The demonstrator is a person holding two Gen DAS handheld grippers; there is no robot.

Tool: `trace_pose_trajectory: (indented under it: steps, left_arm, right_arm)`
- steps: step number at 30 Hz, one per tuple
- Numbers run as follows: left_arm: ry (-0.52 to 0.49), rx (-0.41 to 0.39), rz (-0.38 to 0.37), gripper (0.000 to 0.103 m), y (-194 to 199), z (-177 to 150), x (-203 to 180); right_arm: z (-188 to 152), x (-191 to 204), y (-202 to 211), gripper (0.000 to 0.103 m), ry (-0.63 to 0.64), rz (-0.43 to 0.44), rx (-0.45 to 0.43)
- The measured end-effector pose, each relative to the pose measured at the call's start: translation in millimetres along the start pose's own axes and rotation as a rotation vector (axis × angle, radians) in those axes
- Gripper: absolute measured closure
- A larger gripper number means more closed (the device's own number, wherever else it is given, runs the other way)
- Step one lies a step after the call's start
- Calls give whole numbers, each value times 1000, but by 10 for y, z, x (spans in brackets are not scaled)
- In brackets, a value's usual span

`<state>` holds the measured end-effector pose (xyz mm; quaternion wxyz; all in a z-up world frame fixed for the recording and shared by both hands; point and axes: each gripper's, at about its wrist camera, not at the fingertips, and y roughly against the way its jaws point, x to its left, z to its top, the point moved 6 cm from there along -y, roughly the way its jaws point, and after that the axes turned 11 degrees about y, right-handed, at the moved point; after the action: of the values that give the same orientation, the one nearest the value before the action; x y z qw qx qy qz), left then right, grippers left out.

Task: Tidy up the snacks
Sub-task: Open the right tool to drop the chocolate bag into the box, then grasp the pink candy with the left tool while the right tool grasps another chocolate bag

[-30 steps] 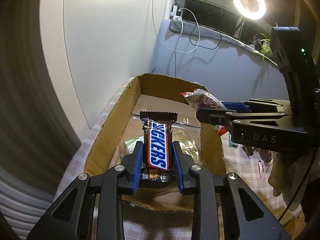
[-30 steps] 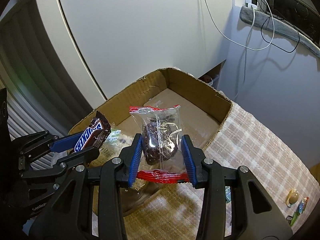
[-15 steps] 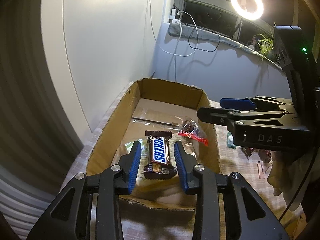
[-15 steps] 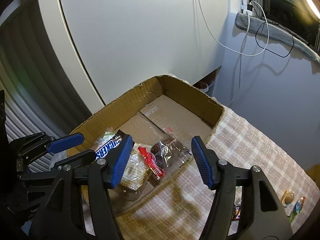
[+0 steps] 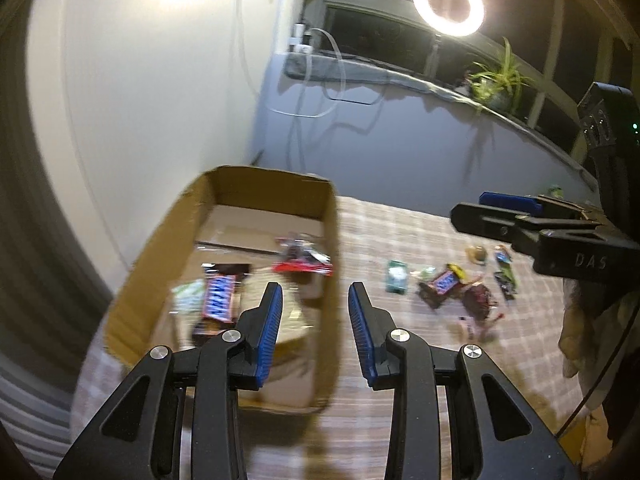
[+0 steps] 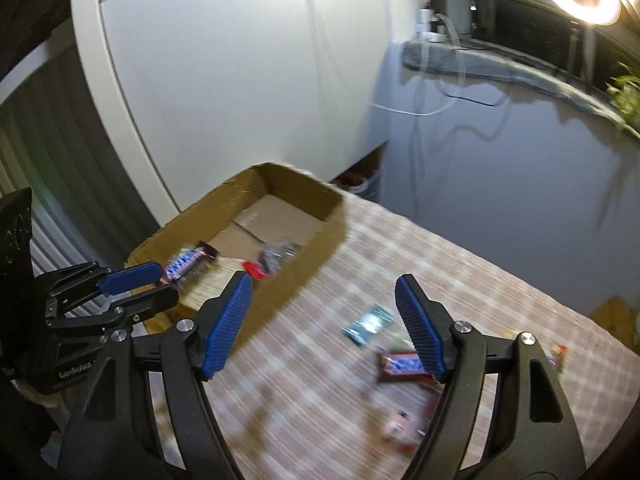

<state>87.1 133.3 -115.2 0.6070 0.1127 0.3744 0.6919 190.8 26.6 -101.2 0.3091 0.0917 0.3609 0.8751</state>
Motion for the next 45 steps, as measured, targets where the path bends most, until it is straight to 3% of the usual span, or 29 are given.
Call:
trace_pose_trajectory:
  steps: [8, 14, 17, 21, 24, 31, 38, 41, 45]
  left_arm:
    - [-53, 50, -80, 70, -120, -142, -430]
    - [-85, 110, -137, 70, -264, -326, -760]
    - [-99, 160, -184, 70, -354, -454, -946]
    - [-117, 236, -233, 70, -503, -630, -1166]
    - [-140, 272, -230, 70, -625, -738, -1297]
    - [-207, 320, -188, 76, -847, -906, -1464]
    - [-227, 336, -156, 76, -1005, -968, -1487]
    - [-236, 335, -149, 76, -1054, -979, -1491]
    - [-268, 322, -133, 76, -1094, -988, -1521]
  right_arm:
    - [-352, -520, 489, 26, -63, -88, -11]
    - [-724, -776, 616, 26, -108, -125, 35]
    - [-889, -863, 594, 26, -130, -113, 63]
    - [-1045, -884, 426, 28, -165, -16, 107]
    - [-1111, -864, 292, 38, -168, 19, 144]
    - [-1238, -848, -93, 45, -170, 44, 226]
    - [-1327, -860, -368, 49, -155, 43, 284]
    - [-1369, -889, -437, 62, -159, 42, 305]
    - [-1397, -987, -388, 64, -183, 33, 295]
